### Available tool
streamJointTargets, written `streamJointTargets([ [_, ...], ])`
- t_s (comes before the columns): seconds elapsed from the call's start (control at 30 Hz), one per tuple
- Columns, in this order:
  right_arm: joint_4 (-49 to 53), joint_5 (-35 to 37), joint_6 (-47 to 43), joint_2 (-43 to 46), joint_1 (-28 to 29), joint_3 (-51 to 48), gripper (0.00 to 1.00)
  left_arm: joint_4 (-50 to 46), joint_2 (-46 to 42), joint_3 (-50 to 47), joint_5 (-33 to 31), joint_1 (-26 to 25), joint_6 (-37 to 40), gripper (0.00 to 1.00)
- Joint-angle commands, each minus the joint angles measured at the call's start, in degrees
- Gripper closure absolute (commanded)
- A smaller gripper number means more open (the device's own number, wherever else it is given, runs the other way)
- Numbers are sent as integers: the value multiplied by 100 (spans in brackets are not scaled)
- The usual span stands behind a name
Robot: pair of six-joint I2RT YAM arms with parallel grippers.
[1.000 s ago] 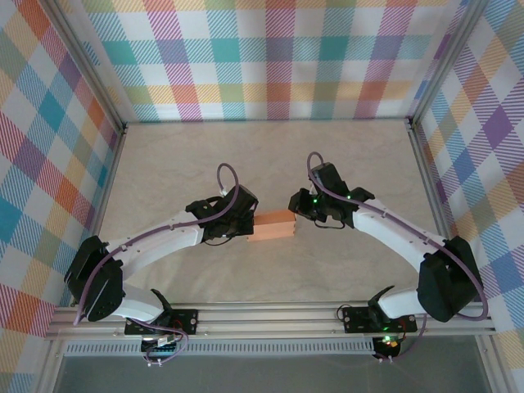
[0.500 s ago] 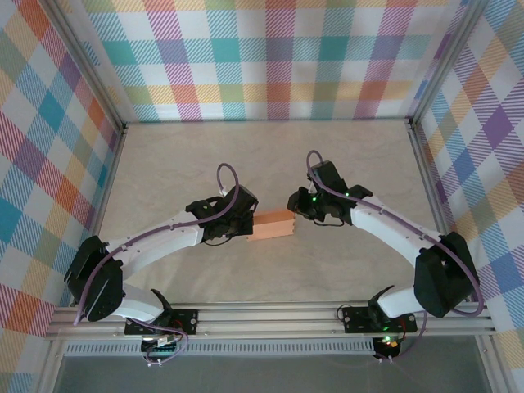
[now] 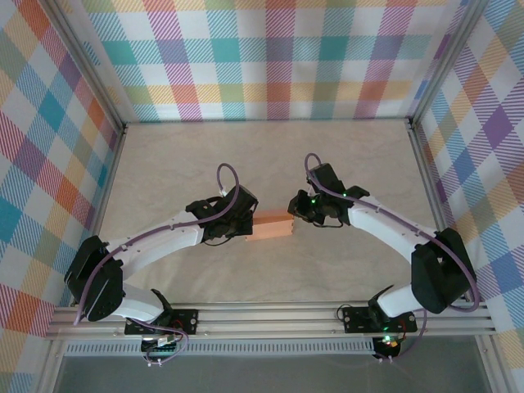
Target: Fold the paper box
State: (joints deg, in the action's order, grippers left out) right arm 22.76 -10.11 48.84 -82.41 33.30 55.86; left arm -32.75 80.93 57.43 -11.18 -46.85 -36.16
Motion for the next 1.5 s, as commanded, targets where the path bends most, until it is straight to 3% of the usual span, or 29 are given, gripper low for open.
streamJointTargets([
  [0.0, 193, -44, -46, -38, 55, -180, 82, -109, -9, -221, 235, -84, 43, 85],
  [0.2, 143, -26, -32, -55, 52, -128, 80, -364, -352, -239, 232, -80, 99, 62],
  [0.37, 64, -57, 21, -97, 65, -136, 78, -648, -638, -179, 293, -50, 210, 54],
  [0.57, 60, -97, 29, -140, 64, -130, 77, -823, -785, -56, 814, 98, 390, 41],
  [0.6, 52, -103, 34, -135, 63, -135, 77, -808, -822, -56, 962, 123, 431, 34],
  [0.73, 64, -89, -13, -117, 65, -136, 76, -349, -1172, -230, 1341, 270, 166, 22],
  [0.8, 70, -92, -24, -117, 63, -136, 76, 70, -1352, -387, 1483, 435, -254, 23],
  [1.0, 65, -105, -72, -117, 63, -128, 76, 682, -1250, -552, 1347, 745, -1085, 39],
  [1.27, 40, -246, -155, -100, 63, -160, 75, 822, -645, -781, 1469, 993, -1150, 58],
  [1.47, 83, -217, -171, -47, 67, -246, 75, 1196, -552, -1385, 1696, 1151, -1252, 63],
])
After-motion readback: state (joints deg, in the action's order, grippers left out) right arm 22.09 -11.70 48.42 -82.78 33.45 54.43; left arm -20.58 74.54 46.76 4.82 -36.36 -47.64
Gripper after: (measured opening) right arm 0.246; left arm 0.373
